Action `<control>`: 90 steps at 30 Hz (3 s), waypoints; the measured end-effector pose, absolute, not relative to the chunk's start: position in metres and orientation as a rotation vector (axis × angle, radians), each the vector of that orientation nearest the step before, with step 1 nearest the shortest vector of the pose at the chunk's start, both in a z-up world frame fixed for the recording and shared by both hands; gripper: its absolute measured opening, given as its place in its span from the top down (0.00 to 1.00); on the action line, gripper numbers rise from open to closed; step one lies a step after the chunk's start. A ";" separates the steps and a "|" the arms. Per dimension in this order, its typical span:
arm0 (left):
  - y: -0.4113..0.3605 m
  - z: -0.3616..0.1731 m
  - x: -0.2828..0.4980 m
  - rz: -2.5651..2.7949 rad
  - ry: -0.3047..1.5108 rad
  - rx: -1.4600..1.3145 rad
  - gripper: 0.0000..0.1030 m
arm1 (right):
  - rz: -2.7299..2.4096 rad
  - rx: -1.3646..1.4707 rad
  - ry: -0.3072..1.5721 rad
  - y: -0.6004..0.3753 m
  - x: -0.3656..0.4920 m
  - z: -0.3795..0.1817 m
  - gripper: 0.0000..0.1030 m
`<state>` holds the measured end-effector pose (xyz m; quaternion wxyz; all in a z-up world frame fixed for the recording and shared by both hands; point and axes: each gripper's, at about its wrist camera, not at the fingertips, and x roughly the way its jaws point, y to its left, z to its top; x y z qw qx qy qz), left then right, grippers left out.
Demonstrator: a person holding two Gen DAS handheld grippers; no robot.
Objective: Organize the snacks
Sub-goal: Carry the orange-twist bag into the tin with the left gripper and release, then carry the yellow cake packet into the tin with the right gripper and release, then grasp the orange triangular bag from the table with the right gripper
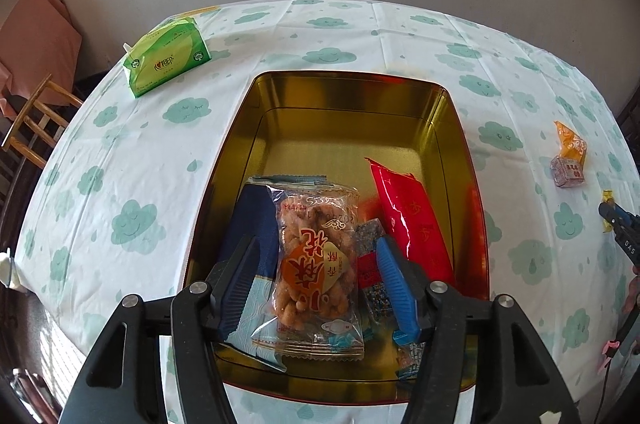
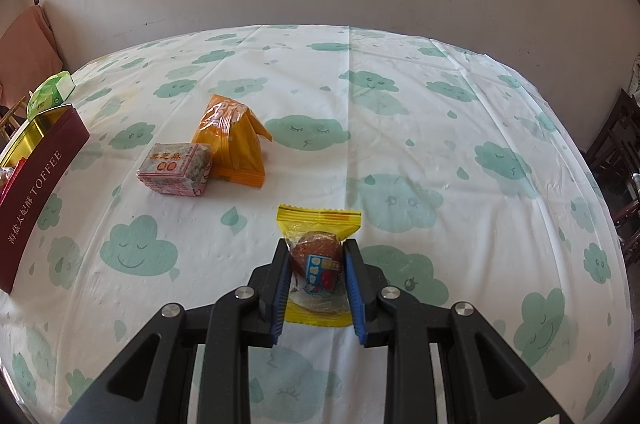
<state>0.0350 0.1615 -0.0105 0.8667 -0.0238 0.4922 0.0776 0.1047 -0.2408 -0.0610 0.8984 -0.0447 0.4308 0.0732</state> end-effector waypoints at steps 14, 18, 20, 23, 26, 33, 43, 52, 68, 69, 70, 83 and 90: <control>0.147 -0.007 0.022 0.143 0.972 -0.030 0.25 | 0.083 -0.118 0.928 -0.232 0.108 -0.059 0.76; 0.149 -0.005 0.014 0.135 0.953 -0.030 0.20 | 0.083 -0.126 0.930 -0.223 0.104 -0.055 0.76; 0.152 -0.002 0.011 0.136 0.938 -0.039 0.17 | 0.101 -0.121 0.929 -0.216 0.102 -0.052 0.76; 0.158 0.002 0.005 0.139 0.915 -0.054 0.14 | 0.144 -0.131 0.920 -0.198 0.098 -0.043 0.76; 0.166 0.008 -0.001 0.149 0.888 -0.066 0.10 | 0.205 -0.133 0.900 -0.173 0.093 -0.030 0.76; 0.197 0.016 -0.012 0.221 0.856 -0.122 0.07 | 0.400 -0.135 0.854 -0.101 0.080 0.001 0.76; 0.233 0.014 -0.028 0.311 0.857 -0.185 0.06 | 0.618 -0.170 0.846 -0.002 0.063 0.011 0.76; 0.240 0.005 -0.030 0.328 0.879 -0.188 0.06 | 0.679 -0.216 0.852 0.048 0.061 0.004 0.76; 0.243 0.002 -0.027 0.324 0.893 -0.195 0.06 | 0.690 -0.237 0.890 0.071 0.066 -0.020 0.76; 0.243 0.002 -0.027 0.324 0.892 -0.193 0.06 | 0.691 -0.237 0.891 0.072 0.065 -0.020 0.76; 0.243 0.002 -0.027 0.325 0.892 -0.193 0.06 | 0.693 -0.239 0.892 0.072 0.065 -0.021 0.76; 0.234 0.005 -0.025 0.310 0.893 -0.183 0.06 | 0.688 -0.187 0.857 0.053 0.066 -0.001 0.60; 0.218 0.011 -0.019 0.280 0.889 -0.170 0.06 | 0.571 -0.144 0.833 -0.006 0.088 0.010 0.57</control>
